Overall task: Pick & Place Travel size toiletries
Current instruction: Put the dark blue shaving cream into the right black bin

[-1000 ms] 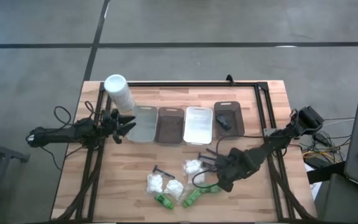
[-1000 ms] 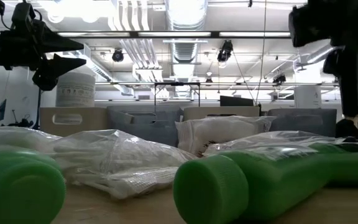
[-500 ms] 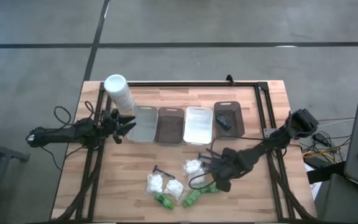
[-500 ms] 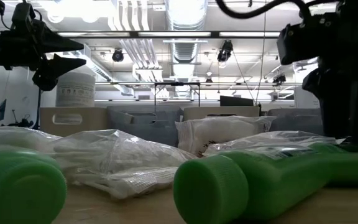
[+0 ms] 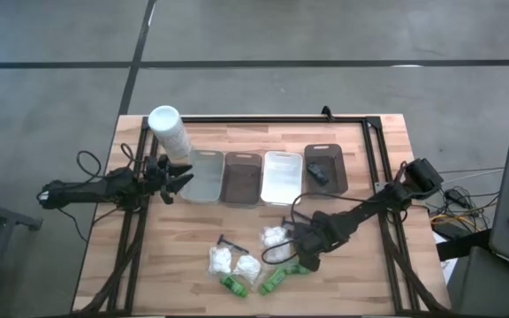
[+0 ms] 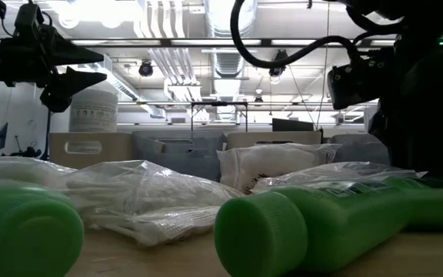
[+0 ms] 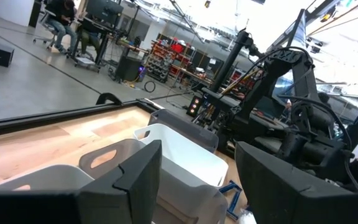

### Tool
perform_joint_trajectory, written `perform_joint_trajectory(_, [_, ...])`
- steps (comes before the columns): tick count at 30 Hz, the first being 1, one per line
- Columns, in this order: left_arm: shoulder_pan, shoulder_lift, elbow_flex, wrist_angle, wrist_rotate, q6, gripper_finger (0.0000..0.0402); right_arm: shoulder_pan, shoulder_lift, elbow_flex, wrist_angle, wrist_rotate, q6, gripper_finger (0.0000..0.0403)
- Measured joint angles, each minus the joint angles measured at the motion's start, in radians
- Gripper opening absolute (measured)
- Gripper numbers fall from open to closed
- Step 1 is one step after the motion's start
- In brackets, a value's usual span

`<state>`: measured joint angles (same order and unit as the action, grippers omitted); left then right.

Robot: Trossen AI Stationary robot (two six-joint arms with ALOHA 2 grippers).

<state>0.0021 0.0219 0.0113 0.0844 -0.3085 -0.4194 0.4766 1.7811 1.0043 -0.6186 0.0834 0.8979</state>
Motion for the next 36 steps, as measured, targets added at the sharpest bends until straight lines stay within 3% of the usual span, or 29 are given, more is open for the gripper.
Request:
perform_joint_trajectory(11, [0.0,0.0,0.0,-0.005,0.0,0.0,0.0209,0.0,-0.001,0.008,0.004,-0.038,0.23,0.0116])
perform_joint_trajectory(17, [0.0,0.0,0.0,-0.005,0.0,0.0,0.0209,0.028,-0.003,0.051,0.007,-0.125,0.261,0.0115])
perform_joint_trajectory(21, [0.0,0.0,0.0,-0.005,0.0,0.0,0.0209,0.054,-0.015,0.108,-0.007,-0.119,0.345,0.0115])
perform_joint_trajectory(24, [0.0,0.0,0.0,-0.005,0.0,0.0,0.0209,0.075,-0.045,0.153,-0.054,-0.064,0.461,0.0115])
perform_joint_trajectory(29, [0.0,0.0,0.0,-0.006,0.0,0.0,0.0209,0.093,-0.131,0.206,-0.259,0.127,0.711,0.0115])
perform_joint_trajectory(36, [0.0,0.0,0.0,-0.009,-0.001,0.0,0.0209,0.051,-0.347,0.157,-0.607,0.346,1.145,0.0118])
